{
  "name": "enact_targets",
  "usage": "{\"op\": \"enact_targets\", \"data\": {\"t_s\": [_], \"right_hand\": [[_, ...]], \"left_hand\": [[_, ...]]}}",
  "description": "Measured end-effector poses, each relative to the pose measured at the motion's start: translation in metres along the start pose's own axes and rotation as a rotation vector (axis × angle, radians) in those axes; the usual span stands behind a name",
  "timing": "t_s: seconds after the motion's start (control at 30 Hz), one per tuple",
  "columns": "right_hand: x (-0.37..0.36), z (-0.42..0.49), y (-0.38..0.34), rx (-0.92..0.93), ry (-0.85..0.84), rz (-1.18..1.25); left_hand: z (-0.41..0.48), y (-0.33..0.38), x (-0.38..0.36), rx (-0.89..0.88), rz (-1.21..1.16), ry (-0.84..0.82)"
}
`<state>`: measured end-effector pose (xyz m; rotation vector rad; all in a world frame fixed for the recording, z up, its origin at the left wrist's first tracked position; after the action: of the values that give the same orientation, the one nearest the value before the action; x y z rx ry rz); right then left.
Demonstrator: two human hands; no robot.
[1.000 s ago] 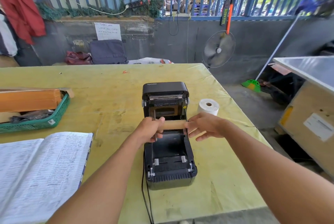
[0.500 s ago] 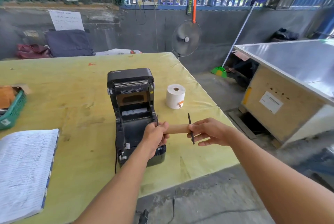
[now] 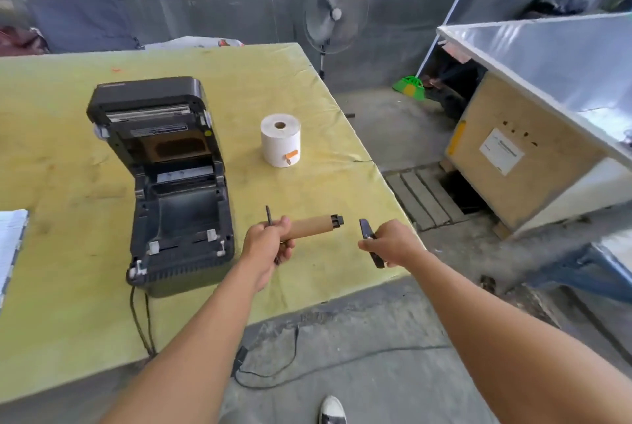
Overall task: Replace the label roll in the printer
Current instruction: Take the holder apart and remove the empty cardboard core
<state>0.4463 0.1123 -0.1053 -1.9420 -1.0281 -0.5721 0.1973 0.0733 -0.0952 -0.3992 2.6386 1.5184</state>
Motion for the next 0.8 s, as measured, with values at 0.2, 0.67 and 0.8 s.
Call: {"op": "enact_targets", "data": {"t_s": [0.2,0.67,0.8], "right_hand": [[-0.010,0.021,0.009,-0.010,0.065,-0.125],[-0.005,0.039,-0.002,0.003,0.109,0.020],[-0.006,0.032,-0.023,0.034,-0.240,0.690]], "left_hand": [[0.007,-0.022,-0.009,0.065,-0.004,0.068],[0.015,-0.024,-0.004,0.104,-0.068,0.070],[0.019,-0.019,-0.007,0.099,-0.089,0.073]]}}
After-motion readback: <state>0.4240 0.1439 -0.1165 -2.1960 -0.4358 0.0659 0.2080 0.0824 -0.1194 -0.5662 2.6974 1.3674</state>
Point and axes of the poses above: each hand's wrist, its own z-axis towards the middle knuckle, its own x-axis out of the back of the hand, y = z × x, the point moved 3 cm from there along z, towards the middle knuckle, and after that the axes turned 7 degrees about -y, right-handed, at the moved point
